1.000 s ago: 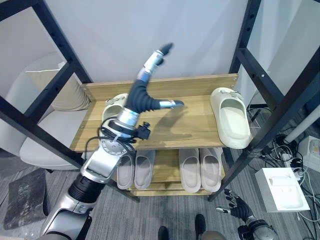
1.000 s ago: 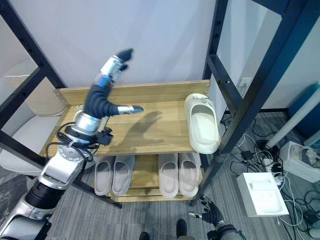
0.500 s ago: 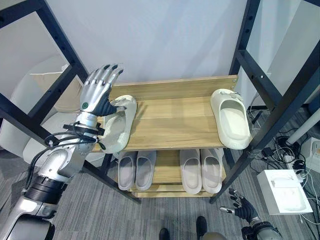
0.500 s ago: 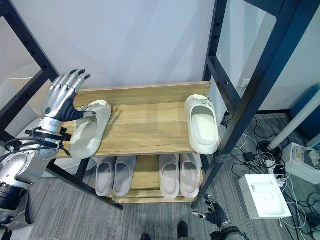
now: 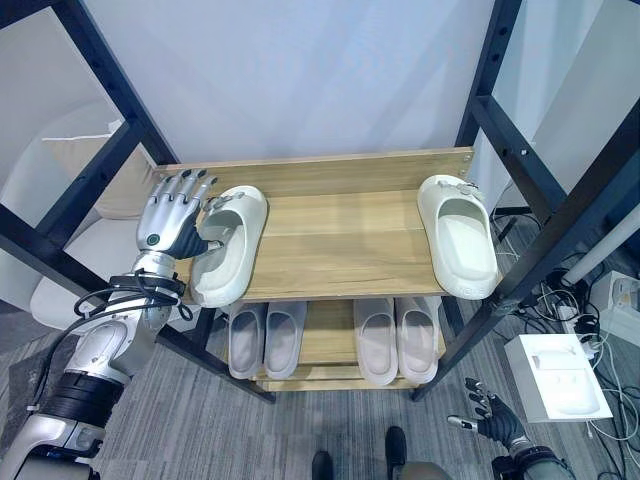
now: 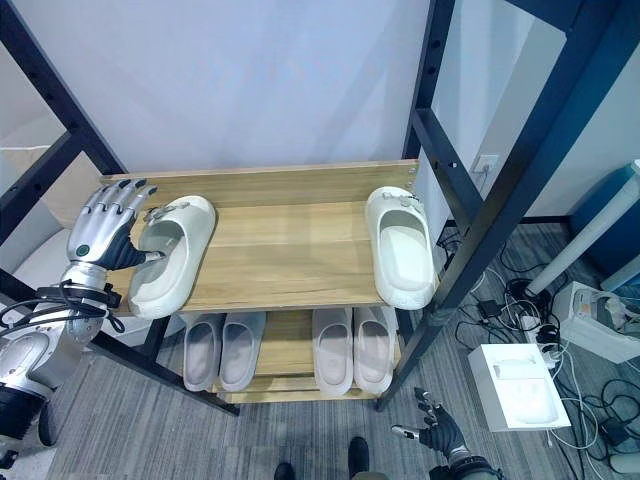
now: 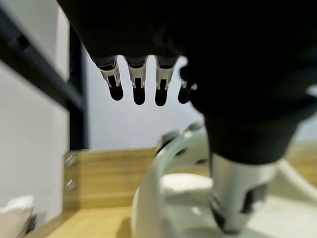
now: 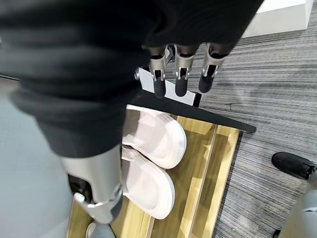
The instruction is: Arrange the slippers neatly on the shoe rack.
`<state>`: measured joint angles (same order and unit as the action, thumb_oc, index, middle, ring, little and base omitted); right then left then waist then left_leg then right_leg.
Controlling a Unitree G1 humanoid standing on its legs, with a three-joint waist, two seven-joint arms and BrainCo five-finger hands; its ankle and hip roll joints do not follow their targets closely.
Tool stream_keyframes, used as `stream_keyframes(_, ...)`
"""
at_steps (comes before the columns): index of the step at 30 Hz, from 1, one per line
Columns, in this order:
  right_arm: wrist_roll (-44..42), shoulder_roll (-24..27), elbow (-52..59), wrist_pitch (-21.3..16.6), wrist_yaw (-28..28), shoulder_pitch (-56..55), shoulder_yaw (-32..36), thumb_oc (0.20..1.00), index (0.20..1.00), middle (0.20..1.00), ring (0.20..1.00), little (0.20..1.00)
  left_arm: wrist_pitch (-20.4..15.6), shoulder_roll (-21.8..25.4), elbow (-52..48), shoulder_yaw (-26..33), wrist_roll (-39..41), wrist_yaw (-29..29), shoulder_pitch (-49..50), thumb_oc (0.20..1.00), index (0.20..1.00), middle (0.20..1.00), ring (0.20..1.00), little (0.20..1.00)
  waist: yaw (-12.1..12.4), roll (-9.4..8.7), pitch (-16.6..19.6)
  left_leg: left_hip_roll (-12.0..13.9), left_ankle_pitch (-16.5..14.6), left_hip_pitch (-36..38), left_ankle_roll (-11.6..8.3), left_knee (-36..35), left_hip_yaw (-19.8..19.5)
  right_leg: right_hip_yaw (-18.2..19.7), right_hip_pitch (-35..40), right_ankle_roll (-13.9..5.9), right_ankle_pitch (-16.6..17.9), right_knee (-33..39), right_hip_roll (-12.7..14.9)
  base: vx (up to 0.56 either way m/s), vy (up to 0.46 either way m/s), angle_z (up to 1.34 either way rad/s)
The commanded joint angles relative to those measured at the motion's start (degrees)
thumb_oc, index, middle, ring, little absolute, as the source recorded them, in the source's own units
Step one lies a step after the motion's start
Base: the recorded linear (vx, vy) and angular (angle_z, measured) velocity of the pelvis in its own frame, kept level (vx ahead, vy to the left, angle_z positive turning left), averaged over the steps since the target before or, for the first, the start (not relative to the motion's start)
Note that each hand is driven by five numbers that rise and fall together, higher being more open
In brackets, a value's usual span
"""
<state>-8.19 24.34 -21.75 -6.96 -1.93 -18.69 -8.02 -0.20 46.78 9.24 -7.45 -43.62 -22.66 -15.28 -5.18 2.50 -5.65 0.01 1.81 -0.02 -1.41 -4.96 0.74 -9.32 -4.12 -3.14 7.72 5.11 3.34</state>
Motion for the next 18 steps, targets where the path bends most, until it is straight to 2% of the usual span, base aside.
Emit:
stream_keyframes(1, 0.4, 1.1, 6.0, -1.6, 0.5, 0.5, 0.9, 1.000, 1.000, 1.000, 1.000, 1.000, 3.6, -1.0, 7.8, 3.0, 1.1, -3.1, -6.0, 0.589, 0.589, 0.589, 0.589, 0.589, -1.6, -1.81, -0.9, -1.0, -4.3, 2.5, -0.70, 0.0, -0.7, 0.2, 5.1, -4.87, -7.7, -0.1, 1.0, 0.01, 0.006, -0.04)
stream_keyframes(2, 0.4, 1.1, 6.1, -1.5, 0.5, 0.5, 0.9, 1.000, 1.000, 1.000, 1.000, 1.000, 3.6, -1.0, 8.0, 2.8, 1.1, -3.2, -6.2, 0.580, 0.580, 0.580, 0.580, 0.580, -1.6, -1.80, -0.9, -1.0, -4.3, 2.4, -0.70, 0.0, -0.7, 0.2, 5.1, -4.87, -7.7, -0.1, 1.0, 0.02, 0.016, -0.06)
stream_keyframes(3, 0.3, 1.2, 6.4, -1.6, 0.6, 0.4, 0.7, 1.000, 1.000, 1.000, 1.000, 1.000, 4.7, -1.2, 11.1, 1.7, 1.4, -3.6, -8.2, 0.501, 0.501, 0.501, 0.501, 0.501, -2.1, -1.82, -0.9, -0.9, -4.3, 2.3, -0.71, 0.0, -0.3, 0.6, 4.7, -4.90, -7.5, -0.1, 0.9, 0.01, 0.013, -0.05)
stream_keyframes(5, 0.2, 1.2, 6.6, -1.5, 0.6, 0.4, 0.7, 1.000, 1.000, 1.000, 1.000, 1.000, 5.0, -1.0, 12.2, 0.9, 1.6, -3.8, -9.7, 0.482, 0.482, 0.482, 0.482, 0.482, -2.3, -1.83, -0.9, -0.9, -4.3, 2.1, -0.71, 0.0, -0.1, 0.7, 4.5, -4.91, -7.5, -0.1, 0.9, 0.00, 0.009, -0.05)
stream_keyframes(6, 0.0, 1.2, 6.7, -1.6, 0.9, 0.3, 0.5, 1.000, 1.000, 1.000, 1.000, 1.000, 5.6, -0.9, 14.8, -0.7, 2.1, -3.9, -12.1, 0.266, 0.266, 0.266, 0.266, 0.266, -2.8, -1.86, -1.0, -0.9, -4.3, 1.9, -0.71, 0.0, 0.1, 1.0, 4.2, -4.94, -7.4, -0.1, 0.8, 0.00, 0.002, -0.11)
stream_keyframes(7, 0.0, 1.1, 6.7, -1.6, 0.9, 0.3, 0.6, 1.000, 1.000, 1.000, 1.000, 1.000, 5.6, -0.9, 15.1, -1.0, 2.1, -4.0, -12.4, 0.200, 0.200, 0.200, 0.200, 0.200, -2.7, -1.89, -1.0, -0.9, -4.3, 1.9, -0.71, 0.0, 0.1, 1.0, 4.2, -4.94, -7.4, -0.1, 0.8, 0.00, 0.006, -0.13)
stream_keyframes(12, -0.6, 1.3, 7.1, -1.7, 1.4, 0.1, 0.8, 1.000, 1.000, 1.000, 1.000, 1.000, 5.9, 0.5, 18.7, -5.6, 3.0, -3.4, -19.0, 0.200, 0.200, 0.200, 0.200, 0.200, -3.8, -1.80, -1.3, -0.9, -4.2, 1.3, -0.70, 0.0, 0.6, 1.6, 3.3, -5.08, -7.2, -0.1, 0.7, 0.00, 0.000, -0.04)
stream_keyframes(18, -1.1, 1.0, 7.1, -1.9, 1.7, -0.2, 0.8, 1.000, 1.000, 1.000, 1.000, 1.000, 5.5, -1.1, 18.2, -8.3, 3.2, -3.0, -21.5, 0.200, 0.200, 0.200, 0.200, 0.200, -4.5, -1.64, -1.4, -0.8, -4.3, 1.3, -0.66, 0.0, 0.8, 2.1, 3.1, -5.12, -7.2, -0.1, 0.7, 0.00, 0.000, 0.00)
